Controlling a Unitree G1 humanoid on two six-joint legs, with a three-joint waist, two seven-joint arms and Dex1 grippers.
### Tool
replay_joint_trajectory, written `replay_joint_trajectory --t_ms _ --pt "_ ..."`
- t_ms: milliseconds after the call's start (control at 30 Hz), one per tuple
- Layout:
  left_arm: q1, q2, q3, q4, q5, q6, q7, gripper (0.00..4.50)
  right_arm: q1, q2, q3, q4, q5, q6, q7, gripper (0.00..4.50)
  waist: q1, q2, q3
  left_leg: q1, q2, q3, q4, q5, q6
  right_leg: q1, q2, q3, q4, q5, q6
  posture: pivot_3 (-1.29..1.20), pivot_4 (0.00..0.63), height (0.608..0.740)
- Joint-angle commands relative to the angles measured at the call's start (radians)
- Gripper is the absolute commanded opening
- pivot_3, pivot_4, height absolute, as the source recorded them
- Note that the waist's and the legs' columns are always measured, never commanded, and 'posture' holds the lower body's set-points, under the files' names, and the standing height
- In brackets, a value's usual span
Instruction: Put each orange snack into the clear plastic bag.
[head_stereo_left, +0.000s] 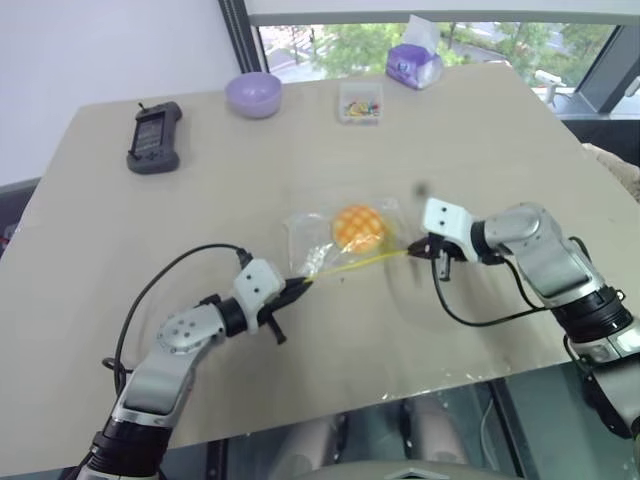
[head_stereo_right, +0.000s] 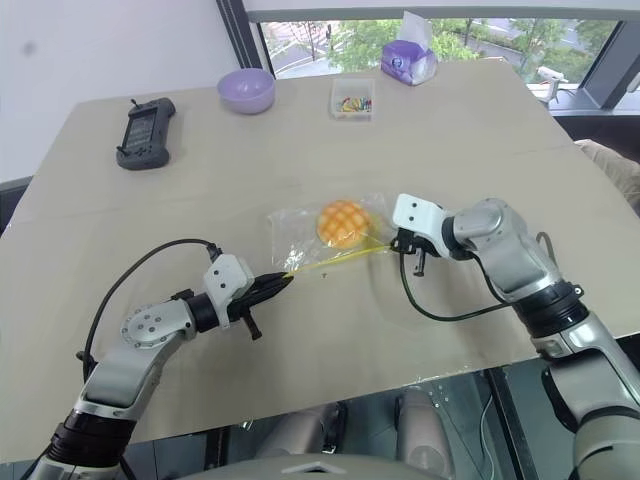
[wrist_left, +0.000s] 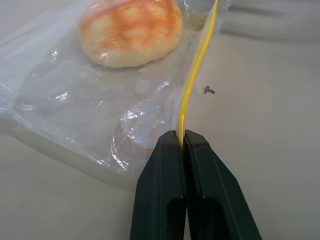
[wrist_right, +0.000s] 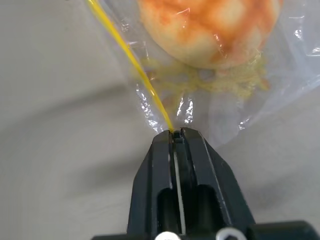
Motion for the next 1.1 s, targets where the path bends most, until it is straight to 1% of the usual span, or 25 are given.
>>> replay_joint_trajectory --t_ms 33,133,267,300,367,433,533,567,633,700,767,833,900,933,967,1033,1100 --pt "-0.008 -0.001 0.010 -0.043 0.000 -0.008 0.009 0.00 -0.018 -0.016 -0.024 -0.046 -0.001 -0.006 0.005 0.05 0.000 0.000 0.000 0.000 0.000 0.000 0.000 0.000 0.000 0.000 0.000 0.000 0.000 0.000 0.000 0.00 0.150 0.736" --pt "-0.031 -0.005 0.018 -0.035 0.000 -0.009 0.019 0.00 -0.034 -0.011 -0.045 -0.056 0.003 -0.007 -0.016 0.05 0.001 0.000 0.000 0.000 0.000 0.000 0.000 0.000 0.000 0.000 0.000 0.000 0.000 0.000 0.000 0.00 0.150 0.736" --pt "-0.158 -0.038 0.057 0.011 0.006 -0.001 0.094 0.00 -0.112 0.036 -0.103 0.009 -0.010 -0.050 -0.131 0.05 0.001 0.000 0.000 0.000 0.000 0.000 0.001 0.000 0.000 0.000 0.000 0.000 0.001 0.000 0.000 0.00 0.150 0.736" --pt "-0.212 -0.051 0.071 0.041 0.017 -0.005 0.130 0.00 -0.142 0.058 -0.124 0.040 -0.014 -0.073 -0.180 0.05 0.001 0.000 0.000 0.000 0.000 0.000 0.002 0.000 0.000 0.000 0.000 0.000 0.002 0.000 0.000 0.00 0.150 0.736" --pt "-0.381 -0.074 0.105 0.128 0.063 -0.035 0.234 0.00 -0.220 0.105 -0.167 0.124 -0.038 -0.166 -0.312 0.05 0.001 0.000 0.000 0.000 0.000 0.000 0.004 0.000 0.000 0.000 0.000 0.000 0.004 0.000 0.000 0.00 0.150 0.736" --pt "-0.497 -0.090 0.126 0.194 0.090 -0.056 0.303 0.00 -0.269 0.139 -0.197 0.183 -0.049 -0.248 -0.397 0.05 0.000 -0.001 0.000 -0.002 -0.001 -0.001 0.008 0.000 -0.001 -0.001 0.000 -0.001 0.007 0.000 0.000 0.00 0.150 0.736" --pt "-0.696 -0.097 0.160 0.302 0.130 -0.111 0.403 0.00 -0.339 0.192 -0.257 0.232 -0.028 -0.349 -0.496 0.05 -0.003 -0.001 0.000 -0.004 -0.002 -0.001 0.010 0.000 0.000 -0.002 0.000 -0.001 0.006 0.000 0.000 0.00 0.150 0.736" --pt "-0.742 -0.095 0.169 0.327 0.138 -0.125 0.425 0.00 -0.356 0.201 -0.273 0.241 -0.027 -0.368 -0.523 0.05 -0.006 -0.001 0.000 -0.005 -0.002 -0.001 0.010 0.000 -0.001 -0.003 0.000 -0.001 0.006 0.000 0.000 0.00 0.150 0.736" --pt "-0.785 -0.090 0.176 0.356 0.142 -0.145 0.440 0.00 -0.370 0.204 -0.284 0.250 -0.024 -0.386 -0.534 0.05 -0.013 -0.001 0.000 -0.007 -0.002 -0.001 0.012 0.000 0.000 -0.005 -0.001 -0.002 0.007 0.000 0.000 0.00 0.150 0.736" --pt "-0.778 -0.088 0.166 0.341 0.122 -0.134 0.410 0.00 -0.349 0.180 -0.267 0.227 -0.013 -0.377 -0.475 0.05 -0.024 -0.001 -0.001 -0.011 -0.002 -0.002 0.013 0.000 0.000 -0.009 -0.001 -0.005 0.008 0.000 0.000 0.00 0.150 0.736" --pt "-0.721 -0.086 0.146 0.292 0.094 -0.113 0.350 0.00 -0.299 0.145 -0.245 0.171 0.012 -0.344 -0.387 0.05 -0.031 -0.001 -0.001 -0.011 -0.002 -0.002 0.013 0.000 0.000 -0.008 -0.004 -0.012 0.008 0.000 0.000 0.00 0.150 0.736" --pt "-0.620 -0.070 0.117 0.214 0.066 -0.087 0.271 0.00 -0.235 0.099 -0.226 0.095 0.039 -0.310 -0.296 0.05 -0.035 -0.001 -0.001 -0.011 -0.002 -0.002 0.014 0.000 0.000 -0.008 -0.004 -0.013 0.010 0.000 0.000 0.00 0.150 0.736" --pt "-0.494 -0.045 0.092 0.107 -0.003 0.008 0.180 0.00 -0.168 0.051 -0.215 0.018 0.067 -0.249 -0.219 0.05 -0.044 -0.001 -0.001 -0.012 -0.002 -0.002 0.013 0.000 0.000 -0.009 -0.004 -0.013 0.012 0.000 0.000 0.00 0.150 0.736" --pt "-0.441 -0.025 0.079 0.065 -0.009 0.028 0.147 0.00 -0.142 0.034 -0.212 -0.012 0.076 -0.224 -0.195 0.05 -0.048 -0.001 -0.001 -0.012 -0.002 -0.002 0.013 0.000 0.000 -0.010 -0.004 -0.013 0.012 0.000 0.000 0.00 0.150 0.736" --pt "-0.376 -0.006 0.068 0.016 -0.034 0.091 0.119 0.00 -0.104 0.008 -0.206 -0.052 0.088 -0.175 -0.161 0.05 -0.050 0.000 0.000 -0.013 -0.002 -0.003 0.013 0.000 0.000 -0.010 -0.004 -0.012 0.012 0.000 0.000 0.00 0.150 0.736" --pt "-0.281 0.026 0.047 -0.048 -0.039 0.135 0.081 0.00 -0.042 -0.032 -0.190 -0.111 0.107 -0.126 -0.101 0.05 -0.052 0.000 0.000 -0.013 -0.002 -0.003 0.013 0.000 0.000 -0.011 -0.004 -0.012 0.012 0.000 0.000 0.00 0.150 0.736" --pt "-0.236 0.032 0.042 -0.098 -0.056 0.184 0.076 0.00 -0.012 -0.043 -0.188 -0.139 0.113 -0.101 -0.089 0.05 -0.045 0.000 0.000 -0.012 -0.002 -0.003 0.014 0.000 0.000 -0.011 -0.004 -0.012 0.013 0.000 0.000 0.00 0.150 0.736"
